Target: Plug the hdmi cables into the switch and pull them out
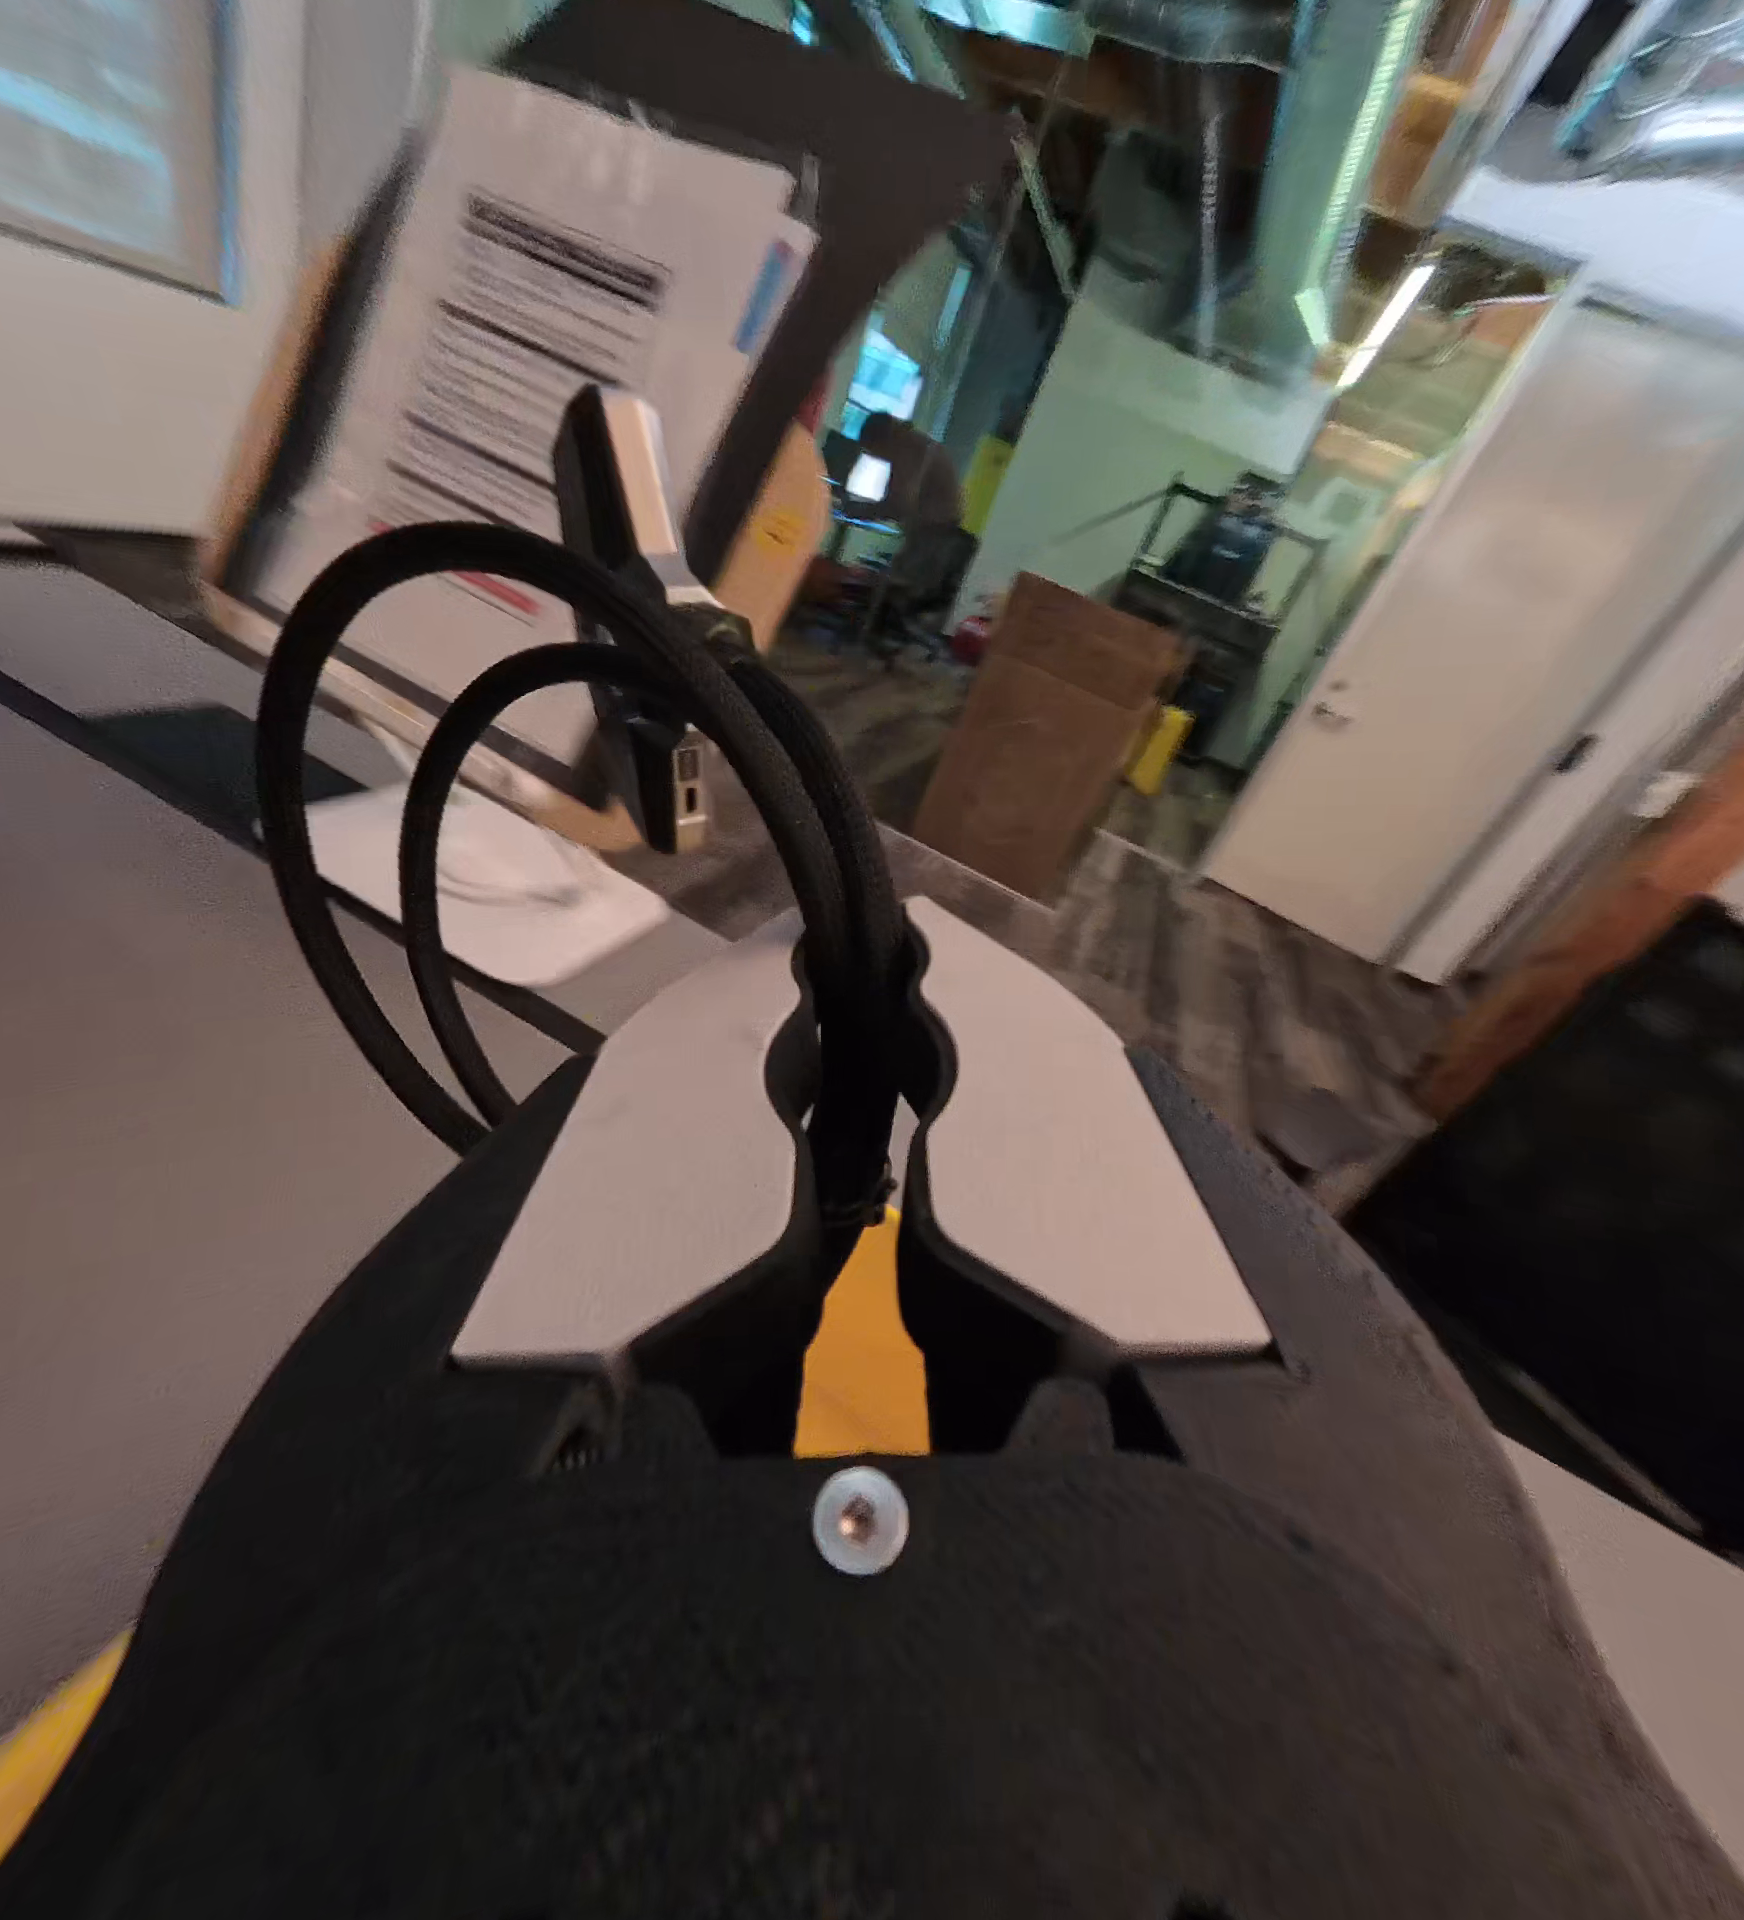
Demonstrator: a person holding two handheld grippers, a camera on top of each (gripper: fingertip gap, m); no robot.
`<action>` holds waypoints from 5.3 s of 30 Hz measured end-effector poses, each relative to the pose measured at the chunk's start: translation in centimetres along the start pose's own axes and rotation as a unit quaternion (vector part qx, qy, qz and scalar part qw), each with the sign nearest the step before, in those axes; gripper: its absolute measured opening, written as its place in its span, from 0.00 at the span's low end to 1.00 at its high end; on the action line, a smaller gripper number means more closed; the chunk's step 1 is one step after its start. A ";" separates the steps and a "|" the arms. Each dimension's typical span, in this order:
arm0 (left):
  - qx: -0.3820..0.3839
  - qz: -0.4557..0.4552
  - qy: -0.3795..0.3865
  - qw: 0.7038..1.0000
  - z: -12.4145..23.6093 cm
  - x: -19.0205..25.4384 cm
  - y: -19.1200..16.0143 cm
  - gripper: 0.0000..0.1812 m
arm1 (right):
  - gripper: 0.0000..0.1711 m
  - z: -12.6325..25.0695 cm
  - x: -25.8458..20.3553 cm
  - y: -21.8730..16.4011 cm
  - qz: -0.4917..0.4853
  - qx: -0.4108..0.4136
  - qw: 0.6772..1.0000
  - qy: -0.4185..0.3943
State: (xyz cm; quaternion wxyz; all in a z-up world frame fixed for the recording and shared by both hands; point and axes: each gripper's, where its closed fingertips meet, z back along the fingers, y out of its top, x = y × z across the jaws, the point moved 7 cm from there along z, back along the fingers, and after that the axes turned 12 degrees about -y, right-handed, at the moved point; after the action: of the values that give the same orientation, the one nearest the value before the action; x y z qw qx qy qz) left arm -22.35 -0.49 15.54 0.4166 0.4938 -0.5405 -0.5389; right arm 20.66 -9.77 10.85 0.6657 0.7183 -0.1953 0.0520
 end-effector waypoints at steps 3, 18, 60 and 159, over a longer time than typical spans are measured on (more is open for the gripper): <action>-0.008 -0.002 -0.003 1.000 -0.4 0.0 -0.3 0.11 | 0.07 0.4 3.1 -3.2 0.045 -0.040 0.997 -0.054; -0.035 0.001 -0.013 0.999 -2.0 0.0 -1.5 0.09 | 0.07 -1.0 2.8 -10.2 0.215 -0.049 0.975 -0.002; -0.139 0.145 0.403 0.893 20.0 -11.2 -7.2 0.17 | 0.22 1.5 -1.6 -4.0 0.213 -0.365 0.906 -0.016; -0.149 0.011 -0.039 0.988 -7.0 -1.9 -6.7 0.08 | 0.14 -1.8 -20.6 6.3 -0.253 0.104 0.863 0.425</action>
State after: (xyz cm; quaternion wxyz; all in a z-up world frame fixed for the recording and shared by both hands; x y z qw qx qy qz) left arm -14.54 0.63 9.58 0.4703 0.3986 -0.4755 -0.6276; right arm -0.19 -3.91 10.07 0.5962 0.7163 0.3010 0.2020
